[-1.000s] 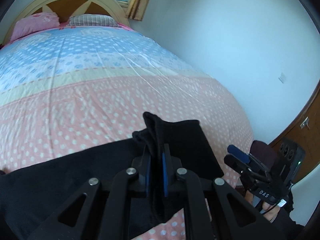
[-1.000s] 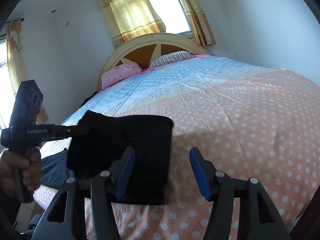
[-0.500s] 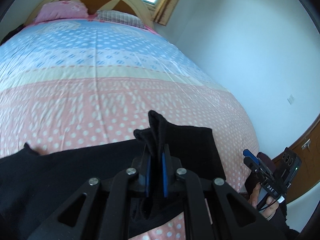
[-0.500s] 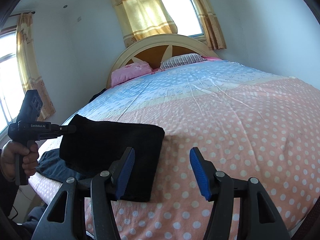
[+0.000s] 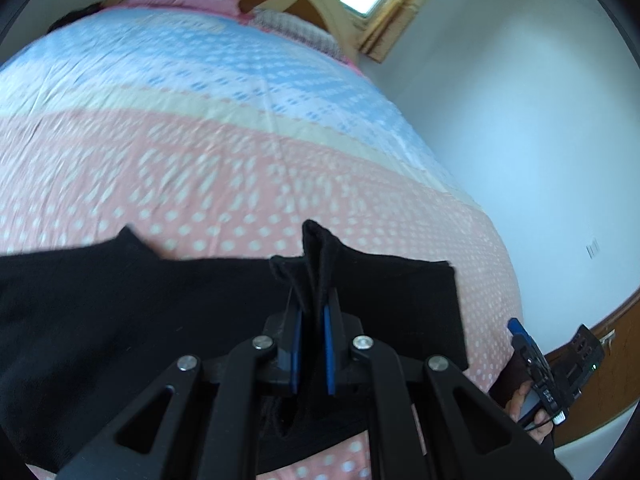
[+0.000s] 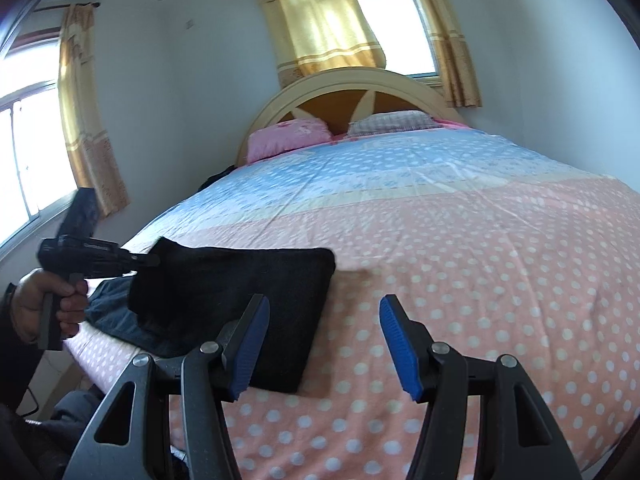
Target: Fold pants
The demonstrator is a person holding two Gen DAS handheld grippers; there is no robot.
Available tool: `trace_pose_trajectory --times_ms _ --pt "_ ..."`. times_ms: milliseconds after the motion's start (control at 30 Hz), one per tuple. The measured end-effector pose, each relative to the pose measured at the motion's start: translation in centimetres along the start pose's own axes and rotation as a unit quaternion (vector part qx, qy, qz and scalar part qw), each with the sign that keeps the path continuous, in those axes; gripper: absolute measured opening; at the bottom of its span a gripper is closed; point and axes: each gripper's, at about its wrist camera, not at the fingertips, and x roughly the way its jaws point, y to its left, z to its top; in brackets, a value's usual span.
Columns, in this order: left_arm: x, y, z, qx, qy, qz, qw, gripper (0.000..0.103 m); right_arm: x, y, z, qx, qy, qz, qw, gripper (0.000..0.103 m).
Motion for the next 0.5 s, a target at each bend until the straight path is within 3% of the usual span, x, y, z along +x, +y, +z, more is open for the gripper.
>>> trace_pose_trajectory --times_ms 233,500 --pt "-0.1 2.5 0.1 -0.029 -0.004 0.006 0.9996 0.01 1.6 3.6 -0.9 -0.053 0.027 0.033 0.998 0.059" --pt "0.9 4.0 -1.0 -0.018 0.01 0.029 0.9994 0.01 3.9 5.9 -2.2 -0.082 0.074 0.055 0.992 0.059"
